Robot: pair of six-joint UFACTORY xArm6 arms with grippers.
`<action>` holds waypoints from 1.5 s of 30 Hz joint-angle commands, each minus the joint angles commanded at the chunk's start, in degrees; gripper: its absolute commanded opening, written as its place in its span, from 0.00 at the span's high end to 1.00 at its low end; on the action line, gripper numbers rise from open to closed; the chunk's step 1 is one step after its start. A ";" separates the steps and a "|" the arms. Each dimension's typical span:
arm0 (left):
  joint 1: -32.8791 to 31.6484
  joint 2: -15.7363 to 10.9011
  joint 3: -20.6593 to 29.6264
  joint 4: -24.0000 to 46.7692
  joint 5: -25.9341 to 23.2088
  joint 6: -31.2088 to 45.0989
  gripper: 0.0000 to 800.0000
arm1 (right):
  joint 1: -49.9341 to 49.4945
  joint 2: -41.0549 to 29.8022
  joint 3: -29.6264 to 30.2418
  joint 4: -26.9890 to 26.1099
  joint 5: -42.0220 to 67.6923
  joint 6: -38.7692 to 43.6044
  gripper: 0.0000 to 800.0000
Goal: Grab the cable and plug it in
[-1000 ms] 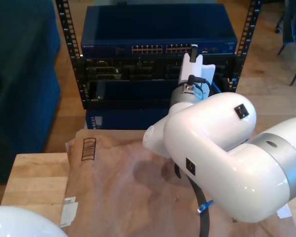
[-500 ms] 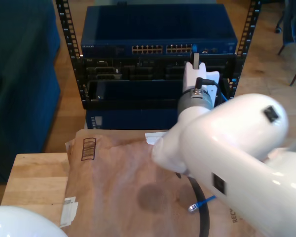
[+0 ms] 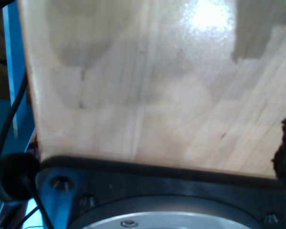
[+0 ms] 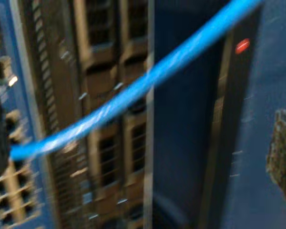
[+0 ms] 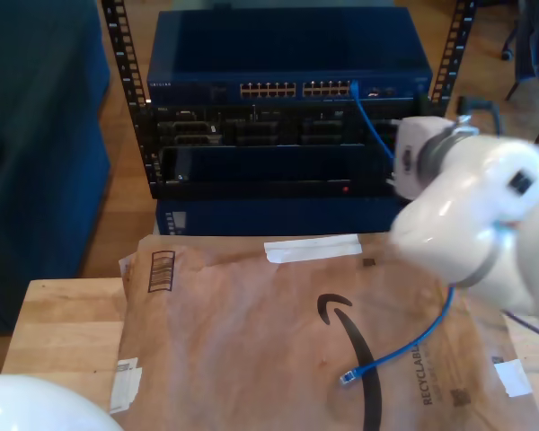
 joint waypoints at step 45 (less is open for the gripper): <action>0.00 0.09 0.00 0.00 0.00 0.00 0.00 | -89.41 -32.88 31.47 -44.57 62.86 -45.71 0.00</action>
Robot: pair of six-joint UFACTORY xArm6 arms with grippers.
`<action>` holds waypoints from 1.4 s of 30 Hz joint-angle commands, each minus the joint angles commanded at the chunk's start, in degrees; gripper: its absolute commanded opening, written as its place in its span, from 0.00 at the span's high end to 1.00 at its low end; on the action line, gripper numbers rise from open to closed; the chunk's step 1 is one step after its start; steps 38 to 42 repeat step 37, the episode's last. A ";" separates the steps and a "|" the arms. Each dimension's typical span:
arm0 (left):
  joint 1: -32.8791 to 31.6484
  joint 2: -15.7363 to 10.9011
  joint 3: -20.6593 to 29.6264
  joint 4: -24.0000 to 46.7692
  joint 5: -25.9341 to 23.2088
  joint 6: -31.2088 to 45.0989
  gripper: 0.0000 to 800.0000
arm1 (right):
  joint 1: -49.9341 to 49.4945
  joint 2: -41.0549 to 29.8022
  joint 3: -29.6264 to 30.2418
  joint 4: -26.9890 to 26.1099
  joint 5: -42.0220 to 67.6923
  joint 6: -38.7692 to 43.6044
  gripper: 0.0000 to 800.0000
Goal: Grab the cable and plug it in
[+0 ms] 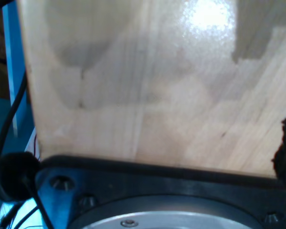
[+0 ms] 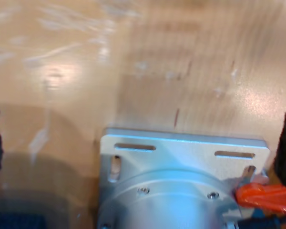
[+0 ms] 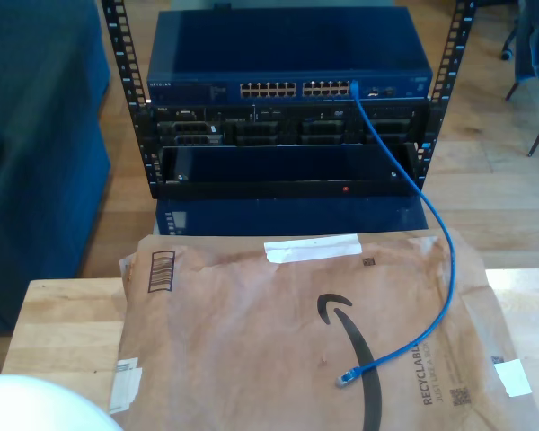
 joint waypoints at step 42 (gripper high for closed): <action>0.00 0.00 0.00 0.00 0.00 0.00 0.00 | -2.90 -0.09 11.25 -0.97 -18.64 0.18 0.00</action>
